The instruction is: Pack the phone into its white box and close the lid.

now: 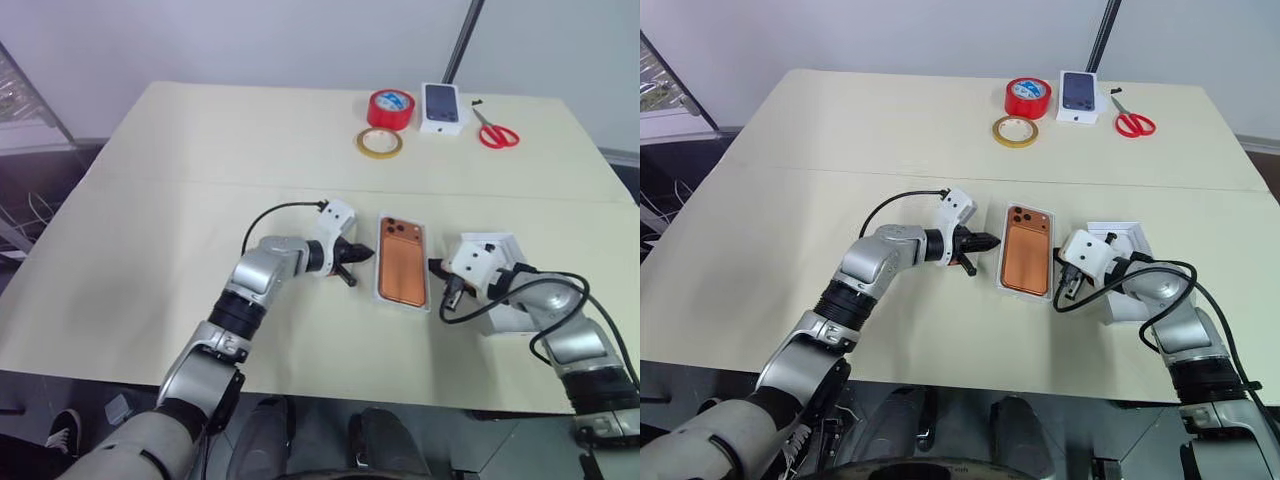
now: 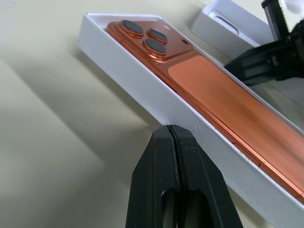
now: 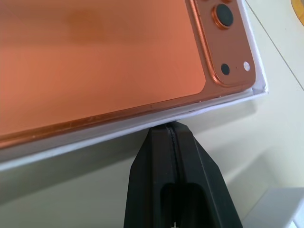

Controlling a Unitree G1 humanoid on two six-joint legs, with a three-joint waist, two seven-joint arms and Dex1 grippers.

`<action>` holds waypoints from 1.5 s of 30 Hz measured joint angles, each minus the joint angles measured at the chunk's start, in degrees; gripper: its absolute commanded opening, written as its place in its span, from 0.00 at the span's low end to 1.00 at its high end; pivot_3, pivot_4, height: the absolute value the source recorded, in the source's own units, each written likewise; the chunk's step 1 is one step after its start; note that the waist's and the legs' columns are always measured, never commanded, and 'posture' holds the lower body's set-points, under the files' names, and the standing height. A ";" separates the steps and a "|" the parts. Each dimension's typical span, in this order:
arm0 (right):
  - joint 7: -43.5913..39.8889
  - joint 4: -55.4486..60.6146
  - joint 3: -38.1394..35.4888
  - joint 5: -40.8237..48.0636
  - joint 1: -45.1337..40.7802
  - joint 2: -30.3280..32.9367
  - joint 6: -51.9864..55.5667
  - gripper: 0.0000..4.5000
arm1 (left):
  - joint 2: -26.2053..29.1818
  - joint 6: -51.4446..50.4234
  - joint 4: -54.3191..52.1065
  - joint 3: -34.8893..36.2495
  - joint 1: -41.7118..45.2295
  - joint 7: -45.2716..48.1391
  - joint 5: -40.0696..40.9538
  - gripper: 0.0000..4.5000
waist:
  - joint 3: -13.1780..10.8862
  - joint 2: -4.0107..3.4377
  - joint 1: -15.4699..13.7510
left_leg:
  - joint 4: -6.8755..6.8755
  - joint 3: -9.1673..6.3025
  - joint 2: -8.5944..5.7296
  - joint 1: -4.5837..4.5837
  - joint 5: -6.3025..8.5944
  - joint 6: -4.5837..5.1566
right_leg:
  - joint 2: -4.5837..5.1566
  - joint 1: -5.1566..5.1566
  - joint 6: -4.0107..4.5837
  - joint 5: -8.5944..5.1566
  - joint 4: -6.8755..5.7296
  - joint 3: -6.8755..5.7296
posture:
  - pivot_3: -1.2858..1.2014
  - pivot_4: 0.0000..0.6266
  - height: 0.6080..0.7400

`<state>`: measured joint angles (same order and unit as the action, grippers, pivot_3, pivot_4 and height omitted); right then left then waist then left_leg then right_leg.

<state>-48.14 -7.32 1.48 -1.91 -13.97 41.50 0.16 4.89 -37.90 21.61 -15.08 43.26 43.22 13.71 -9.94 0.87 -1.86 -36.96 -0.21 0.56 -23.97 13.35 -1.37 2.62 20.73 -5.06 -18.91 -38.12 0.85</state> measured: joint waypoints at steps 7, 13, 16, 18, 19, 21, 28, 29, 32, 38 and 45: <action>0.07 0.03 0.55 -0.11 -0.21 -0.04 -0.59 0.00 | 2.42 1.18 -0.30 -1.89 -1.74 2.93 -1.65 0.01 | 0.00 -0.01 0.60 | 0.00 -0.01 0.02 0.00 0.00 0.00 | 0.00 0.01 0.00 0.00 -0.01 0.00 | 0.52 0.24 1.00; -0.89 0.49 1.07 -0.03 -0.26 0.35 -1.10 0.00 | 4.44 2.39 -1.33 -1.43 -2.50 2.68 -1.98 0.01 | 0.00 -0.01 1.27 | 0.00 -0.02 0.07 0.00 0.00 0.00 | 0.01 0.02 0.00 0.00 -0.04 0.00 | 0.52 0.24 1.00; -0.41 0.02 1.06 -0.37 -0.30 1.05 -2.06 0.00 | 6.11 3.49 -2.29 0.21 -3.55 2.41 -1.94 0.01 | -0.01 -0.02 1.38 | 0.00 -0.02 0.09 0.00 0.00 0.00 | 0.01 0.04 0.00 0.00 -0.04 0.01 | 0.52 0.24 1.00; 0.20 -1.07 0.99 -0.54 -0.70 1.20 -2.30 0.00 | 7.08 3.83 -3.17 1.46 -4.60 1.95 -1.89 0.01 | -0.01 -0.02 1.35 | 0.00 -0.01 0.09 0.00 0.00 0.00 | 0.01 0.04 0.00 0.00 -0.05 0.01 | 0.52 0.24 1.00; 0.40 -1.49 0.98 -0.50 -0.98 1.20 -2.28 0.00 | 7.39 3.84 -3.52 2.01 -5.00 1.87 -1.72 0.01 | -0.01 -0.02 1.34 | 0.00 -0.01 0.09 0.00 0.00 0.00 | 0.01 0.03 0.00 0.00 -0.05 0.01 | 0.52 0.24 1.00; 0.30 -1.96 0.47 0.78 -1.66 1.13 -0.77 0.06 | 8.87 3.08 -5.85 3.54 -6.36 3.13 -0.04 0.12 | -0.02 -0.04 1.35 | 0.00 -0.01 0.09 -0.01 0.00 0.00 | 0.02 0.05 0.00 0.00 -0.05 0.01 | 0.52 0.24 1.00; -2.45 2.81 -4.44 6.27 3.33 3.64 4.28 0.77 | 16.51 4.11 -16.00 9.40 -12.72 8.58 5.04 0.88 | -0.04 -0.07 1.24 | 0.00 0.00 0.11 -0.02 0.00 0.00 | 0.07 0.04 0.00 0.00 -0.04 0.02 | 0.52 0.24 1.00; -2.49 3.61 -5.10 6.88 4.13 3.97 4.74 0.88 | 17.32 4.88 -17.06 10.15 -13.45 9.47 5.79 1.00 | -0.04 -0.07 1.25 | 0.00 0.00 0.12 -0.01 0.00 0.00 | 0.07 0.03 0.01 0.00 -0.04 0.02 | 0.52 0.24 1.00; -2.57 8.44 -8.08 10.83 5.56 4.20 10.31 0.99 | 20.09 7.68 -20.50 11.75 -15.70 11.97 7.17 1.00 | -0.04 -0.10 1.28 | 0.01 0.00 0.13 -0.01 0.01 0.00 | 0.08 0.05 0.01 0.00 -0.04 0.02 | 0.52 0.24 1.00; 2.10 20.29 -16.18 20.40 7.03 4.46 30.26 0.99 | 25.21 19.91 -23.22 14.32 -21.68 17.30 7.51 1.00 | -0.03 -0.16 1.33 | 0.08 0.02 0.18 -0.01 0.03 0.02 | 0.14 0.06 0.04 0.00 0.01 0.03 | 0.52 0.24 1.00; 13.04 30.77 -16.39 20.14 16.08 1.67 45.23 0.99 | 28.95 33.09 -24.59 16.38 -28.64 26.37 9.53 1.00 | -0.01 -0.21 1.09 | 0.12 0.03 0.16 -0.32 0.04 0.02 | 0.27 0.37 0.13 0.02 0.04 0.00 | 0.52 0.24 1.00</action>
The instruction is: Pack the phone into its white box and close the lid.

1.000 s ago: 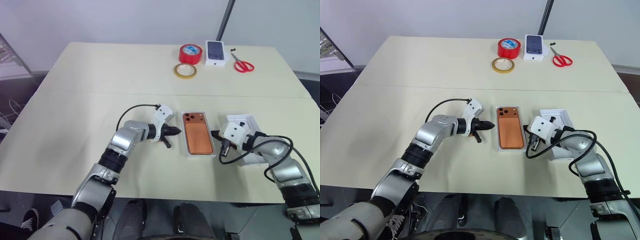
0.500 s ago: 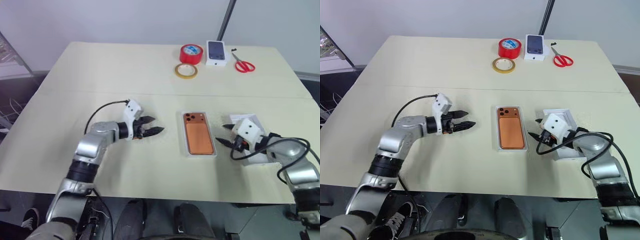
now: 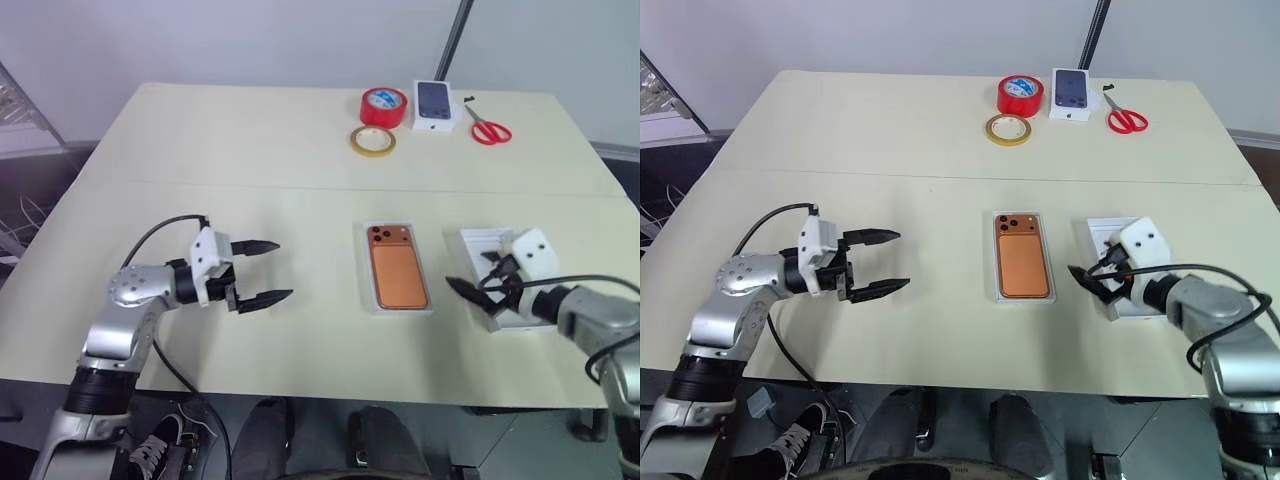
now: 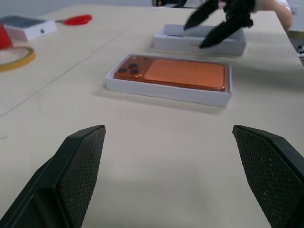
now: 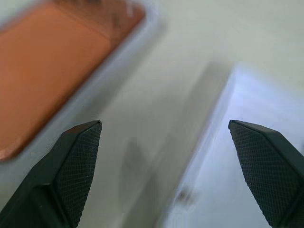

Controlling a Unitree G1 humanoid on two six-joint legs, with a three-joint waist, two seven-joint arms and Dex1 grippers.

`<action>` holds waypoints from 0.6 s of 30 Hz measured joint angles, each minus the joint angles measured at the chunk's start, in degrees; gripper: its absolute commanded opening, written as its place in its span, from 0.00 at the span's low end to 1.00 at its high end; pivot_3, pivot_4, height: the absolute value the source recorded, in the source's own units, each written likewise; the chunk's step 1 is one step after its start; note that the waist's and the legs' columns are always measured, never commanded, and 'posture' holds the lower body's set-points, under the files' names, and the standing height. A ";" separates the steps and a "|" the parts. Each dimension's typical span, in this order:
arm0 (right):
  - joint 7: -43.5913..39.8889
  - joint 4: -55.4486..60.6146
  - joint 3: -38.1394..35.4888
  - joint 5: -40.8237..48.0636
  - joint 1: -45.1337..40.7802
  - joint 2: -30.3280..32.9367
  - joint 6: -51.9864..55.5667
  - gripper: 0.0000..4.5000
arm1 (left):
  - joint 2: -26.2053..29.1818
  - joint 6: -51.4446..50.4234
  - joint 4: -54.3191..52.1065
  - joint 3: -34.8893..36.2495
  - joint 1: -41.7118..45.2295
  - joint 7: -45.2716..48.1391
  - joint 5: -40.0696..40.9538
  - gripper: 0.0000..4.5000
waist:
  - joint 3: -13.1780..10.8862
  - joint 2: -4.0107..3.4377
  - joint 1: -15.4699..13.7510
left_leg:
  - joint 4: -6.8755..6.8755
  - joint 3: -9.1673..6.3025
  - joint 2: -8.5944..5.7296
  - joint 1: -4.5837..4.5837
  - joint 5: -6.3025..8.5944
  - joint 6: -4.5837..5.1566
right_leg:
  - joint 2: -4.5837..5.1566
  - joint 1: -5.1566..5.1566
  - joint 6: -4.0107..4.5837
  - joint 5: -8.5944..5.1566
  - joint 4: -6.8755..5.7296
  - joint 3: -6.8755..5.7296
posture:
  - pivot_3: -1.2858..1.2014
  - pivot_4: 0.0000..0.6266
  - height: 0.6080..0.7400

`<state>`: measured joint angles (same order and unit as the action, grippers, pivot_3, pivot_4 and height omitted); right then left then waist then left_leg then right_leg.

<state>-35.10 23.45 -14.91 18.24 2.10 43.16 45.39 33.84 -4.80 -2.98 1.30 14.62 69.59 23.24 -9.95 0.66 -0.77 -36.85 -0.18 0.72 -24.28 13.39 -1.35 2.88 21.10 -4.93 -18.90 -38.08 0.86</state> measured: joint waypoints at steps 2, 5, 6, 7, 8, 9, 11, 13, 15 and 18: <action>2.09 2.16 -0.02 -0.43 2.06 0.00 2.45 0.99 | 0.54 1.96 0.39 0.22 -0.95 1.59 0.31 1.00 | 0.01 -0.03 0.14 | 0.00 0.03 0.00 -0.01 0.01 0.02 | 0.00 0.01 0.00 0.00 0.00 0.01 | 0.52 0.24 1.00; 4.36 4.61 -2.14 0.44 2.37 -0.17 8.08 0.99 | 0.50 4.88 1.12 0.21 -1.66 3.70 1.03 1.00 | 0.01 -0.04 0.28 | 0.00 0.04 0.01 -0.06 0.01 0.02 | -0.02 0.13 -0.01 0.01 -0.04 0.01 | 0.52 0.24 1.00; 5.08 5.99 -3.08 1.13 2.18 -0.26 10.88 0.99 | 0.50 5.88 1.15 0.22 -1.67 4.26 1.11 1.00 | 0.01 -0.04 0.27 | 0.00 0.03 0.02 -0.06 0.01 0.02 | -0.05 0.13 -0.01 0.01 -0.05 0.00 | 0.52 0.24 1.00; 5.54 7.02 -3.58 1.55 2.00 -0.32 12.60 0.99 | 0.50 6.54 1.15 0.22 -1.66 4.65 1.15 1.00 | 0.01 -0.04 0.27 | 0.00 0.03 0.02 -0.06 0.01 0.02 | -0.06 0.13 -0.01 0.01 -0.05 0.00 | 0.52 0.24 1.00; 5.82 8.27 -3.73 2.43 1.83 -0.38 14.77 0.99 | 0.50 6.90 1.35 0.22 -1.55 5.10 1.19 1.00 | 0.02 -0.04 0.27 | 0.00 0.03 0.02 -0.06 0.01 0.03 | -0.07 0.12 -0.01 0.01 -0.05 0.00 | 0.52 0.24 1.00; 5.89 8.91 -3.72 2.97 1.73 -0.42 15.90 0.99 | 0.50 6.99 1.63 0.21 -1.43 5.36 1.23 1.00 | 0.02 -0.04 0.27 | 0.00 0.03 0.02 -0.06 0.01 0.03 | -0.08 0.12 -0.02 0.01 -0.05 0.00 | 0.52 0.24 1.00; 6.05 9.52 -3.54 4.92 -0.33 -0.75 20.72 0.99 | 0.55 7.03 3.20 0.11 -0.64 6.52 1.26 1.00 | 0.01 -0.04 0.33 | -0.03 0.03 0.02 -0.06 0.01 0.03 | -0.11 0.12 -0.02 0.01 -0.08 0.01 | 0.52 0.24 1.00; 6.19 8.89 -3.15 5.95 -4.12 -0.81 24.47 0.99 | 0.55 7.08 4.36 -0.15 0.68 7.53 1.25 1.00 | 0.02 -0.04 0.38 | -0.06 0.04 0.02 -0.06 0.01 0.04 | -0.14 0.12 -0.02 0.02 -0.08 0.01 | 0.52 0.24 1.00; 6.49 6.85 -2.29 6.31 -7.67 -0.18 26.84 0.99 | 0.55 7.61 4.71 -0.29 1.43 7.89 1.23 1.00 | 0.02 -0.04 0.40 | -0.06 0.04 0.02 -0.07 0.03 0.07 | -0.16 0.12 -0.03 0.02 -0.08 0.02 | 0.52 0.24 1.00; 7.06 2.37 -1.16 6.79 -12.78 0.07 30.89 0.99 | 0.52 7.59 4.72 -0.48 1.45 8.10 1.23 1.00 | 0.01 -0.04 0.45 | -0.06 0.04 0.02 -0.08 0.04 0.08 | -0.19 0.14 -0.04 0.02 -0.08 0.02 | 0.52 0.24 1.00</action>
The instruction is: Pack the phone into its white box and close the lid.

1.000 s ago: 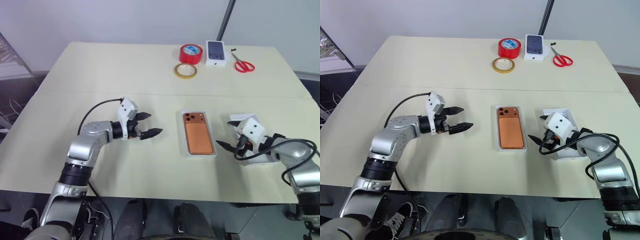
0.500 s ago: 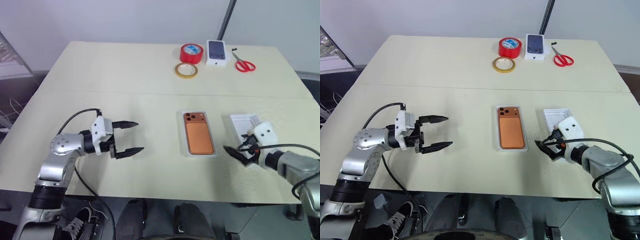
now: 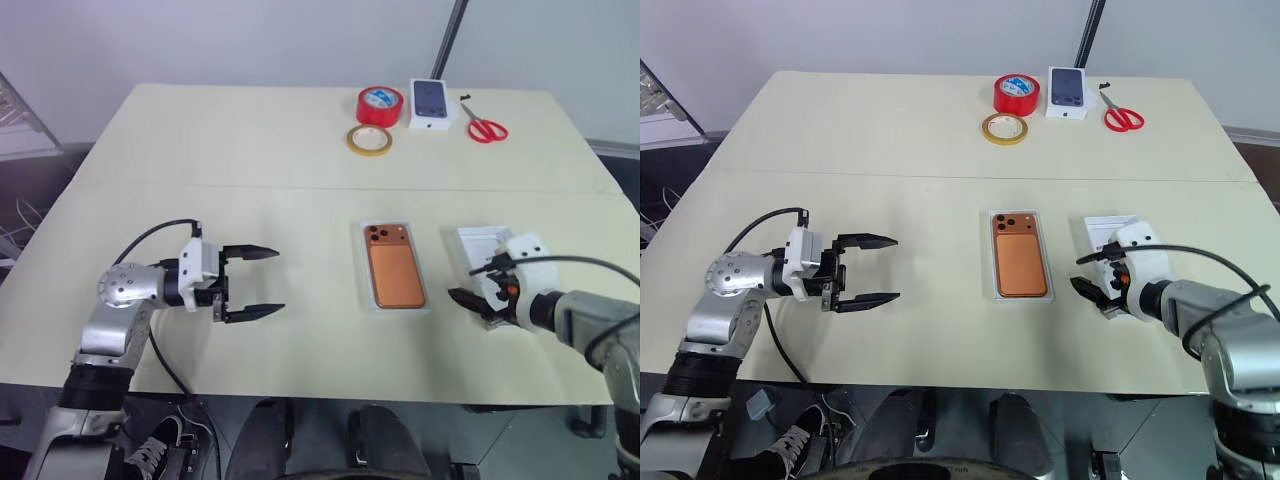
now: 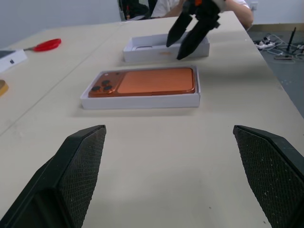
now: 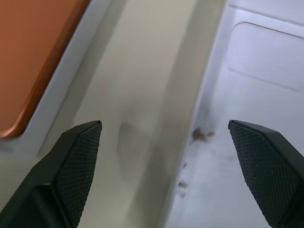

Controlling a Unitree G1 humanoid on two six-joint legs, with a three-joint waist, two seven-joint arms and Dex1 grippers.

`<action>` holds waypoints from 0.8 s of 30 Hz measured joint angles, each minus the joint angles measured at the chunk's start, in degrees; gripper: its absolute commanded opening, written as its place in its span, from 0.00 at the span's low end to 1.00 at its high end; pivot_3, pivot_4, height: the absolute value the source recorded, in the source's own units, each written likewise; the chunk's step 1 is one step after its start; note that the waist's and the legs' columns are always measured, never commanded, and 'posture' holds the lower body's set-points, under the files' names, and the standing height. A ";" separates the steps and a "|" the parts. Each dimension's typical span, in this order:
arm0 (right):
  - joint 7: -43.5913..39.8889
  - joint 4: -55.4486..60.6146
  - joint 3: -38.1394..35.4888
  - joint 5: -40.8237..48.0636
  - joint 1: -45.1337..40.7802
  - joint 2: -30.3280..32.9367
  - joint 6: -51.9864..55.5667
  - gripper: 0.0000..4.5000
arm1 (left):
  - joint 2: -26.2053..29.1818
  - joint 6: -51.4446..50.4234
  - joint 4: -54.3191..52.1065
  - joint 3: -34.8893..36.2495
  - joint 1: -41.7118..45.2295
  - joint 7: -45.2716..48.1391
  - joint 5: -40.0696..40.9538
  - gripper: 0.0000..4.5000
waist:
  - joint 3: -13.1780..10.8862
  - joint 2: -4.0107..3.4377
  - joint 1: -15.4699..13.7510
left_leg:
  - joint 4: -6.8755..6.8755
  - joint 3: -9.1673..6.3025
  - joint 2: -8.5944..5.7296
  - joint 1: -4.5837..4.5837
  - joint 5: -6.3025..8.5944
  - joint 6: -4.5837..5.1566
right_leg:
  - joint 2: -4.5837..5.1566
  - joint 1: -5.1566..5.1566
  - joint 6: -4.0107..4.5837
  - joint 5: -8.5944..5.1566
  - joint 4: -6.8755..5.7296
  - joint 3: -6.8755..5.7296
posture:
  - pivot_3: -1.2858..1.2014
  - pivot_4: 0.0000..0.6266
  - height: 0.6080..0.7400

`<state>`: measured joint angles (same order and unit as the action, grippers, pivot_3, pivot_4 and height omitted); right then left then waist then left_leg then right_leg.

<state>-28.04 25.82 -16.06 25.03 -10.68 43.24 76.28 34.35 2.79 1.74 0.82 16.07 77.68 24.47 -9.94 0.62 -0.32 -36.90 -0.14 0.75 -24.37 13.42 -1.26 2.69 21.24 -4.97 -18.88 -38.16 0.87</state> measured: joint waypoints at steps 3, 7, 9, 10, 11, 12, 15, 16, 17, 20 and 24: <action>0.32 -2.62 0.31 0.54 -3.84 -0.04 3.24 0.99 | -0.13 -0.18 -0.44 -0.14 -0.52 -0.36 0.03 1.00 | -0.01 -0.01 0.01 | 0.00 0.00 0.00 -0.01 0.00 0.00 | -0.01 0.02 0.00 0.00 -0.01 0.00 | 0.52 0.24 1.00; 0.01 -2.97 3.41 1.07 -4.83 0.67 5.57 0.71 | -1.29 -3.45 -3.28 -0.21 -2.03 -2.65 1.22 1.00 | -0.01 -0.01 0.01 | -0.01 0.00 0.00 -0.02 0.01 0.01 | 0.00 0.01 -0.01 0.00 -0.01 0.01 | 0.52 0.24 1.00; 0.07 -2.97 3.91 0.99 -4.84 1.31 6.12 0.46 | -1.31 -4.59 -4.43 -0.30 -2.54 -3.61 1.26 1.00 | 0.00 0.00 0.04 | -0.01 -0.01 0.02 -0.01 0.01 0.01 | -0.02 0.00 -0.01 0.01 -0.02 0.00 | 0.52 0.24 1.00; 0.26 -2.98 3.87 0.94 -4.84 1.33 6.48 0.37 | -1.30 -5.07 -4.71 -0.29 -2.67 -4.06 1.28 1.00 | 0.00 0.00 0.06 | -0.01 -0.01 0.02 0.00 0.01 0.01 | -0.03 -0.01 -0.01 0.00 -0.01 0.00 | 0.52 0.24 1.00; 0.39 -2.98 3.87 0.89 -4.84 1.33 6.58 0.25 | -1.30 -5.25 -4.88 -0.29 -2.81 -4.30 1.27 1.00 | 0.00 0.00 0.07 | -0.01 -0.01 0.02 0.00 0.01 0.01 | -0.03 -0.01 -0.01 0.00 -0.01 0.00 | 0.52 0.24 1.00; 0.56 -3.00 3.87 0.84 -4.81 1.33 6.59 0.15 | -1.30 -5.50 -5.17 -0.29 -3.01 -4.63 1.26 1.00 | 0.00 0.00 0.07 | -0.01 -0.02 0.03 0.00 0.01 0.01 | -0.03 -0.01 -0.01 0.00 -0.01 0.00 | 0.52 0.24 1.00; 0.72 -2.94 4.02 0.93 -4.79 1.24 6.56 0.01 | -1.29 -6.33 -6.61 -0.30 -3.94 -5.82 1.26 1.00 | 0.01 0.02 0.20 | -0.01 -0.01 0.04 0.01 0.01 0.02 | -0.04 -0.02 -0.01 0.00 -0.01 0.00 | 0.52 0.24 1.00; 0.96 -2.95 4.02 0.90 -4.88 1.15 6.61 0.01 | -1.26 -6.58 -6.93 -0.30 -4.25 -6.09 1.26 1.00 | 0.01 0.02 0.23 | -0.01 -0.01 0.04 0.01 0.01 0.02 | -0.04 -0.02 -0.01 0.00 -0.02 0.00 | 0.52 0.24 1.00; 1.30 -3.02 4.02 0.78 -5.05 1.02 6.62 0.01 | -1.23 -6.99 -7.03 -0.30 -4.34 -6.39 1.25 1.00 | 0.01 0.02 0.23 | -0.01 -0.02 0.04 0.02 0.01 0.02 | -0.05 -0.03 -0.01 0.00 -0.02 0.00 | 0.52 0.24 1.00; 2.49 -4.03 3.46 0.47 -5.95 -0.57 6.87 0.01 | -1.15 -7.33 -7.02 -0.29 -4.35 -7.16 1.04 1.00 | 0.06 0.09 0.45 | -0.05 -0.02 0.05 0.04 0.01 0.02 | -0.06 -0.07 -0.01 0.01 -0.02 0.00 | 0.52 0.24 1.00; 2.56 -6.13 -0.58 1.57 -7.15 -5.11 7.07 0.01 | -1.20 -7.55 -7.00 -0.49 -3.89 -8.06 0.97 1.00 | 0.06 0.10 1.04 | -0.05 -0.02 0.05 0.02 0.01 0.02 | -0.06 -0.03 -0.01 0.01 -0.04 0.00 | 0.52 0.24 1.00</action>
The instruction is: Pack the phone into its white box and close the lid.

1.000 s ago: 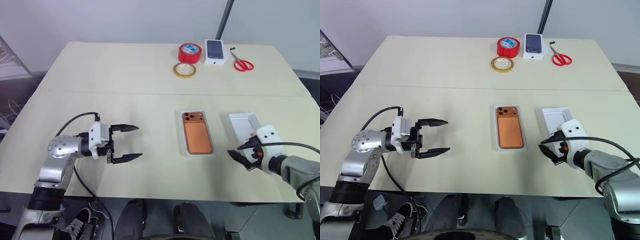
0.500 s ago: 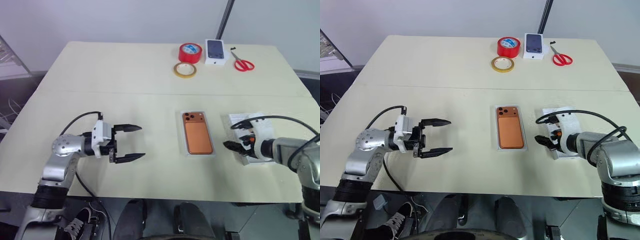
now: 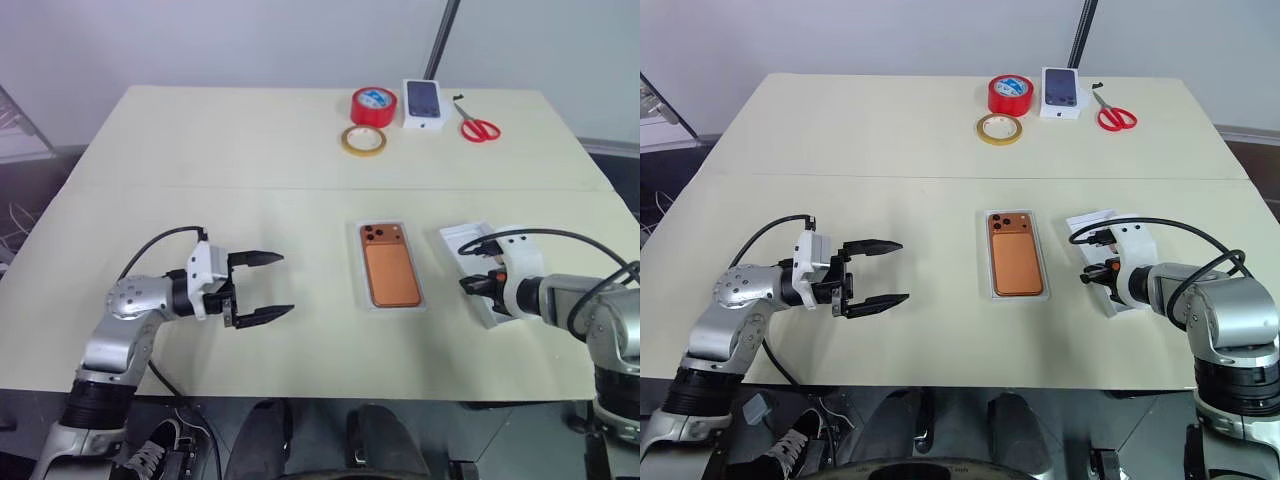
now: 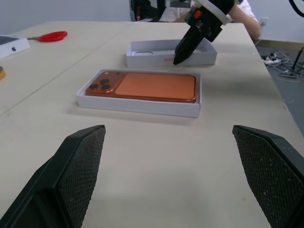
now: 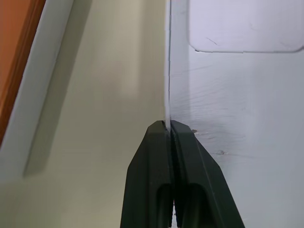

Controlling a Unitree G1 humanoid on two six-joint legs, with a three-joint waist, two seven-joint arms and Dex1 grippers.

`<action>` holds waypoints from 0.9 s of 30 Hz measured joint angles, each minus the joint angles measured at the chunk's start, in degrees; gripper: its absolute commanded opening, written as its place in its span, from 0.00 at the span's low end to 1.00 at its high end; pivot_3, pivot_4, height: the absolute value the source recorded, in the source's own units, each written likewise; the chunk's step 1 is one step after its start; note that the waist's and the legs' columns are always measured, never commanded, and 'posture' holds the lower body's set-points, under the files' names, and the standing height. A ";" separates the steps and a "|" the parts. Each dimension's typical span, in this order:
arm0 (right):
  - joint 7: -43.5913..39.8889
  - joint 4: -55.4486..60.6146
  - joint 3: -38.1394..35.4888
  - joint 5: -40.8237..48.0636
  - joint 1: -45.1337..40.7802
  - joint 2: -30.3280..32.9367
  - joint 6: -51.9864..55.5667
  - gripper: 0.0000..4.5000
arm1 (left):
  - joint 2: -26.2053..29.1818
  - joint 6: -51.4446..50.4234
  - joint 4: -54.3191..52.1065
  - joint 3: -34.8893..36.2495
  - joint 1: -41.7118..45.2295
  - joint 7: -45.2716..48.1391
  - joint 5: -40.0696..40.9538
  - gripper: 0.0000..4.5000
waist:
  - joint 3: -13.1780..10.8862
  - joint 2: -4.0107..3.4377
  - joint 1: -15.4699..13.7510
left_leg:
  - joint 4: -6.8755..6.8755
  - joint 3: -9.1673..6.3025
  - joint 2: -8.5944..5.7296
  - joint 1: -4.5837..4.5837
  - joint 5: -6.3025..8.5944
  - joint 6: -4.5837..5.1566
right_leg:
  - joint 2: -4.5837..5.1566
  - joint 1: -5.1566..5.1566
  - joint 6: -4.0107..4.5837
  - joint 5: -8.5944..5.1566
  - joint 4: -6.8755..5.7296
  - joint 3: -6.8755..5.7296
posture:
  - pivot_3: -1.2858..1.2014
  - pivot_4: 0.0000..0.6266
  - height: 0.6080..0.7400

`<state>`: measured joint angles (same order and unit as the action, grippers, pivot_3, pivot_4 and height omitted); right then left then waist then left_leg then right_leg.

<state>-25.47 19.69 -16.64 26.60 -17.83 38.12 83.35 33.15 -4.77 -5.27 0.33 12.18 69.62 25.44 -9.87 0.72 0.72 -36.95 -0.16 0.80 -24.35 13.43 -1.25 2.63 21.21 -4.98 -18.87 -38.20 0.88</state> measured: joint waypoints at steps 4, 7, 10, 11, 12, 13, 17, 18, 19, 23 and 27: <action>-0.79 -1.70 -2.87 1.84 -3.66 -3.20 -3.20 0.01 | 0.00 -0.19 0.06 -0.75 0.64 -0.29 -0.03 1.00 | -0.04 -0.09 0.36 | 0.03 0.03 0.02 -0.02 0.00 0.00 | -0.05 0.10 0.00 0.00 -0.06 0.04 | 0.52 0.24 1.00; 0.40 -4.25 -7.83 4.06 -9.82 -9.97 -5.53 0.01 | -0.18 -0.93 0.24 -1.09 1.47 -1.30 -0.01 1.00 | -0.06 -0.11 0.39 | 0.03 0.04 0.03 -0.02 0.00 0.00 | -0.08 0.13 -0.01 0.00 -0.10 0.05 | 0.52 0.24 1.00; 0.87 -3.15 -12.71 10.97 -13.68 -20.68 -7.56 0.01 | -1.05 -1.49 0.46 -1.13 2.55 -2.67 0.12 1.00 | -0.06 -0.11 0.20 | 0.12 0.00 0.06 -0.04 0.00 0.00 | -0.12 0.15 -0.02 0.00 -0.09 0.02 | 0.52 0.24 1.00; 1.20 -2.64 -13.45 13.04 -13.76 -23.77 -7.80 0.01 | -1.26 -1.57 0.56 -1.14 2.61 -2.96 0.12 1.00 | -0.06 -0.11 0.11 | 0.14 0.00 0.06 -0.05 0.00 0.00 | -0.11 0.17 -0.02 0.00 -0.10 0.02 | 0.52 0.24 1.00; 1.65 -2.17 -13.79 14.94 -13.68 -26.82 -8.31 0.01 | -1.49 -1.67 0.59 -1.14 2.59 -3.47 0.10 1.00 | -0.07 -0.13 0.04 | 0.14 0.01 0.05 -0.07 0.00 0.00 | -0.09 0.19 -0.02 -0.01 -0.10 0.03 | 0.52 0.24 1.00; 2.11 -1.80 -13.86 16.94 -13.60 -29.49 -8.83 0.01 | -1.97 -1.92 0.57 -1.15 2.59 -4.01 0.11 1.00 | -0.09 -0.16 0.02 | 0.11 0.03 0.03 -0.09 0.00 0.00 | -0.05 0.19 -0.02 0.00 -0.11 0.03 | 0.52 0.24 1.00; 6.25 0.61 -16.01 26.49 -12.32 -36.20 -8.01 0.01 | -2.68 -3.02 0.16 -1.12 1.85 -6.03 0.22 1.00 | -0.06 -0.12 -0.04 | 0.02 0.02 -0.01 -0.07 0.00 0.00 | 0.04 0.13 -0.03 0.00 -0.14 0.02 | 0.52 0.24 1.00; 7.86 1.30 -16.91 30.05 -10.89 -37.84 -6.89 0.01 | -2.67 -3.53 0.06 -1.08 1.64 -6.42 0.25 1.00 | -0.06 -0.12 -0.03 | 0.04 0.00 0.01 -0.07 0.00 0.00 | 0.03 0.14 -0.03 0.00 -0.13 0.00 | 0.52 0.24 1.00; 10.40 1.40 -17.57 35.06 -9.02 -39.22 -5.41 0.01 | -2.68 -3.98 0.01 -1.09 1.57 -6.80 0.30 1.00 | -0.07 -0.13 0.07 | 0.08 0.01 0.01 -0.08 0.00 0.00 | 0.03 0.17 -0.02 0.00 -0.13 0.01 | 0.52 0.24 1.00; 24.49 1.43 -12.97 60.24 -1.03 -36.80 -7.92 0.01 | -2.69 -5.19 -0.26 -0.97 1.65 -7.87 1.06 1.00 | -0.10 -0.18 0.29 | 0.08 0.03 0.02 -0.07 0.00 0.00 | 0.06 0.17 -0.02 0.00 -0.13 0.02 | 0.52 0.24 1.00; 37.70 2.82 -1.58 80.55 5.70 -29.36 -17.70 0.01 | -3.20 -6.12 -0.46 -0.79 2.07 -8.98 1.45 1.00 | -0.10 -0.17 0.54 | 0.07 0.04 0.04 -0.06 0.00 0.01 | -0.03 0.16 -0.02 0.00 -0.13 0.03 | 0.52 0.24 1.00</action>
<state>12.23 22.51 -18.22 107.14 -12.13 8.76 65.65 29.95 -10.89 -5.73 -0.46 14.24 60.65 26.90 -9.97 0.55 1.26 -36.88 -0.12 0.84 -24.40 13.43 -1.24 2.60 21.37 -5.00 -18.88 -38.33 0.91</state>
